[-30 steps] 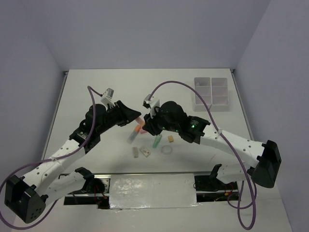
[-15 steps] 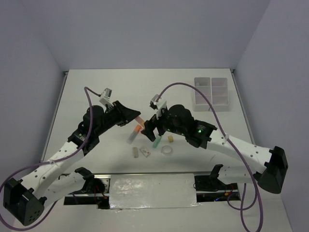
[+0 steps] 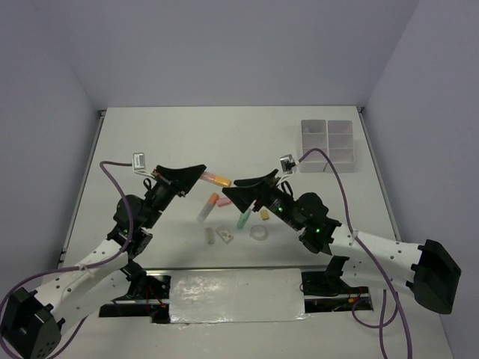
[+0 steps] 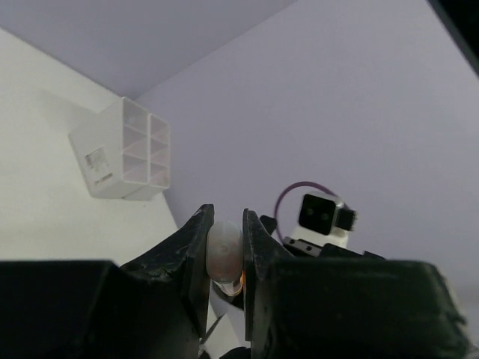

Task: Sort the stationery into containers
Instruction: Place the pen in the storage box.

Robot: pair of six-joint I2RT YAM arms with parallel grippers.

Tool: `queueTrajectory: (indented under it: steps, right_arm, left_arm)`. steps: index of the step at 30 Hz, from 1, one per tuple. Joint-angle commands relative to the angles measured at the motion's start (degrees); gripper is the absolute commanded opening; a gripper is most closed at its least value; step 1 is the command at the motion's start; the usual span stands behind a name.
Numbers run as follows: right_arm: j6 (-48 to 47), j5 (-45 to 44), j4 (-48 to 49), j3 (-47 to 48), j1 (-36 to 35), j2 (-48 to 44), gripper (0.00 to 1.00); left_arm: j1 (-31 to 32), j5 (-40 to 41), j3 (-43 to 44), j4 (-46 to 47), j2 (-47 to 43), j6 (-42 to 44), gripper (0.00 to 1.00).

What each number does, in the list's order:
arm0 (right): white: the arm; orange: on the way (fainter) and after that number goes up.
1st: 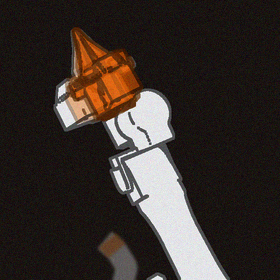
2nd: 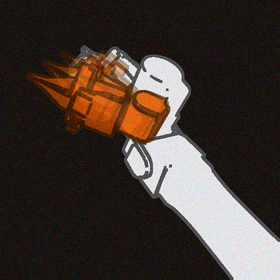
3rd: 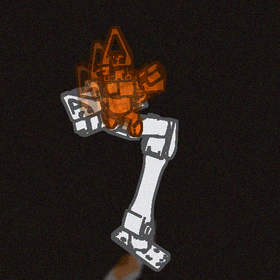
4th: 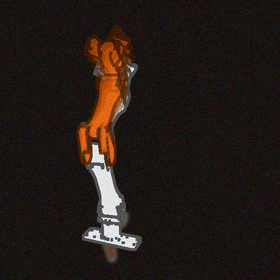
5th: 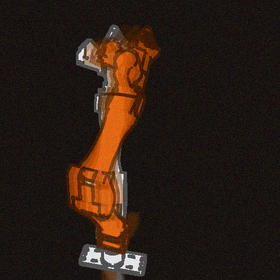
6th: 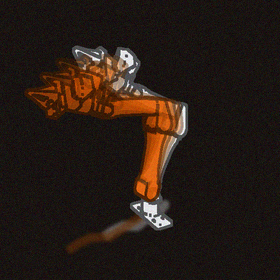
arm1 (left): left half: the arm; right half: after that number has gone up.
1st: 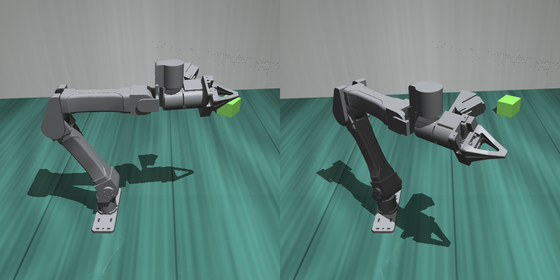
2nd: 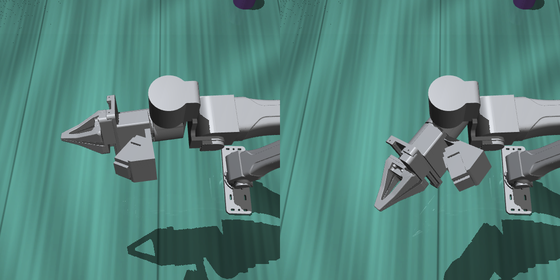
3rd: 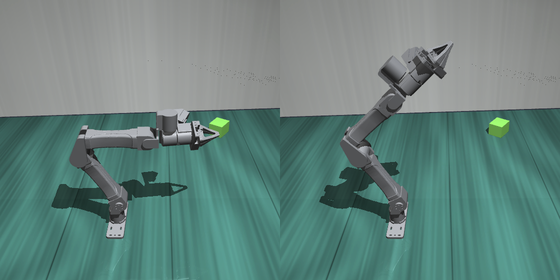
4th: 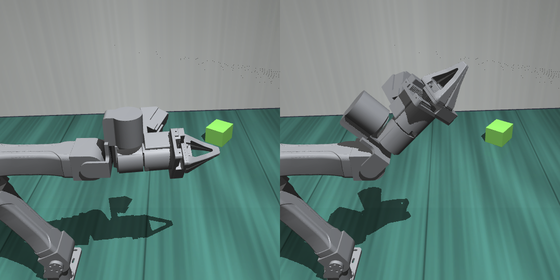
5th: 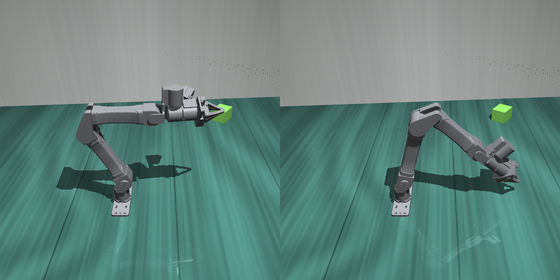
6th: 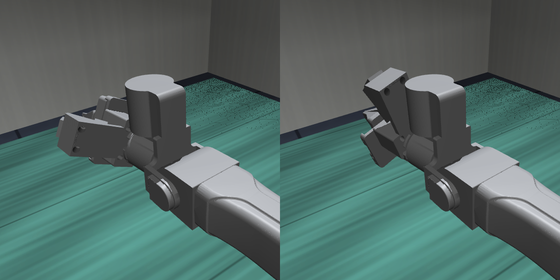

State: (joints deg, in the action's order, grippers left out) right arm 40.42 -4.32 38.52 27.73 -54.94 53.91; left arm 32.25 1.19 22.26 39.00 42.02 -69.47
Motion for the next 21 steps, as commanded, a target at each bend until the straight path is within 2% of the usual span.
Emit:
queueTrajectory:
  steps: [1, 4, 5, 7, 11, 18, 21]
  right_arm:
    - [6.42, -1.3, 13.69, 3.37, -0.87, 2.07, 0.95]
    - [8.52, -3.41, 13.51, 3.74, -0.87, 3.31, 0.84]
    - [8.79, -3.77, 14.2, 3.48, -0.79, 3.22, 0.74]
    - [9.14, -4.21, 13.86, 3.65, -0.79, 3.04, 0.63]
    - [7.75, -3.07, 15.88, 3.65, -0.61, 3.57, 0.49]
    - [5.02, 3.7, 14.56, 7.16, -0.61, 5.24, 0.5]
    - [4.58, 5.45, 14.04, 7.95, -0.43, 5.59, 0.46]
  left_arm:
    - [1.15, 1.27, 0.68, 17.58, 1.04, -1.63, 0.0]
    - [1.5, 0.13, 0.85, 22.69, 2.54, -0.84, 0.0]
    - [1.67, -0.13, 1.11, 22.78, 2.8, -0.41, 0.0]
    - [1.85, -0.05, 1.29, 22.61, 2.89, -0.14, 0.0]
    - [1.94, 0.3, 0.85, 22.52, 2.72, -0.05, 0.0]
    - [1.94, -0.22, 1.47, 20.32, 2.54, -0.05, 0.0]
    - [1.94, -0.22, 1.21, 21.11, 2.8, -0.49, 0.0]
